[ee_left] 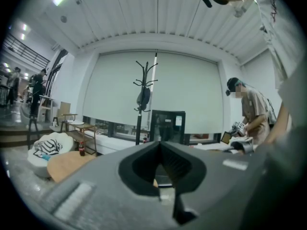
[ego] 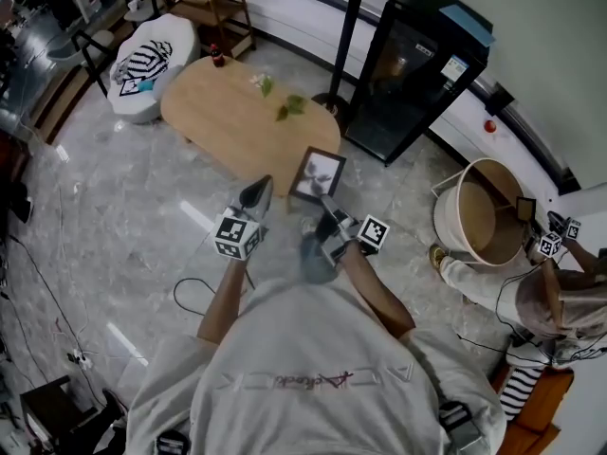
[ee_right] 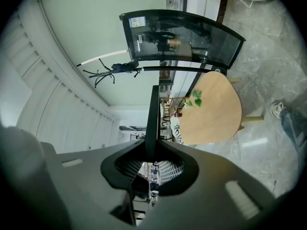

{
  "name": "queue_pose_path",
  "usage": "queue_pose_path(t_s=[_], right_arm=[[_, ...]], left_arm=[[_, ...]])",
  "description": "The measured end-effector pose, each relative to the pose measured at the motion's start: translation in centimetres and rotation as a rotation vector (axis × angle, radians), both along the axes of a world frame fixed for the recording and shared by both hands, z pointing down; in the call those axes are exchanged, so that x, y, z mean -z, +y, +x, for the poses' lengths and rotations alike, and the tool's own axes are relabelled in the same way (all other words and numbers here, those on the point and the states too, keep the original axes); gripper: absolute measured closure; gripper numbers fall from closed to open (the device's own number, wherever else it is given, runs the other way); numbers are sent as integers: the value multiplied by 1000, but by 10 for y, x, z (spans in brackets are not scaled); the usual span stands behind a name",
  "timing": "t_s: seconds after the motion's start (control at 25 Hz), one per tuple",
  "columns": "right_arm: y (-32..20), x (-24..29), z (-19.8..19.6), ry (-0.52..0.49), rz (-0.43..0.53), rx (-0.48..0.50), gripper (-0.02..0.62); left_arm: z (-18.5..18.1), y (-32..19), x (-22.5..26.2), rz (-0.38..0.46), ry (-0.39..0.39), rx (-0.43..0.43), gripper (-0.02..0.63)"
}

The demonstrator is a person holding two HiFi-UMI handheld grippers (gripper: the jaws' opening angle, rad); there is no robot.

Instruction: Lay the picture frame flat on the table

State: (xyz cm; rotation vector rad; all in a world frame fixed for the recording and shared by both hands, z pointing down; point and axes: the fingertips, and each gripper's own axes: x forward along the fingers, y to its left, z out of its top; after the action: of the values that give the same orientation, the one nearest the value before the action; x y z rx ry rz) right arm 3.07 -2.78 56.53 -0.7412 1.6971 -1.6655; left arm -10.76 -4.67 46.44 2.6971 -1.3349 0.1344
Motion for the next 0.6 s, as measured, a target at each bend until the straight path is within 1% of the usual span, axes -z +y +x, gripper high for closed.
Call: queue_pose_path(t_s=[0.2,0.6], right_arm=[[-41,13,0,1,-1,12,522],[-133,15,14,12,-17,22,522]], left_arm=[[1,-42,10,-9,3,4,606],[23,-137,11,-32,-3,-15,606]])
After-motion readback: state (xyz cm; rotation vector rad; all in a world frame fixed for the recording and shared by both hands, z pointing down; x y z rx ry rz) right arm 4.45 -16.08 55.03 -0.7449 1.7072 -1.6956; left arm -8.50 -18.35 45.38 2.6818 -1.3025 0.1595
